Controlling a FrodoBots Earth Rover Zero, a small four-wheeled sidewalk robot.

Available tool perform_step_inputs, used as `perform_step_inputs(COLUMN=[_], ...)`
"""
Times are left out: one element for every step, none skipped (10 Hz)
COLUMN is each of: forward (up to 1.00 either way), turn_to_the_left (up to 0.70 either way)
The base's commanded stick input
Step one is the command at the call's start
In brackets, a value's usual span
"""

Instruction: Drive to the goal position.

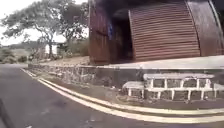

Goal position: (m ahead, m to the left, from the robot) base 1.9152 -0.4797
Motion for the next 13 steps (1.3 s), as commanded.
perform_step_inputs(forward=[0.0, 0.0, 0.0, 0.0, 0.0, 0.0, 0.0, 0.0, 0.0, 0.0, 0.0, 0.0, 0.0], turn_to_the_left=[-0.47, -0.47, -0.47, -0.47, -0.47, -0.47, -0.47, -0.47, -0.47, -0.47, -0.47, -0.47, -0.47])
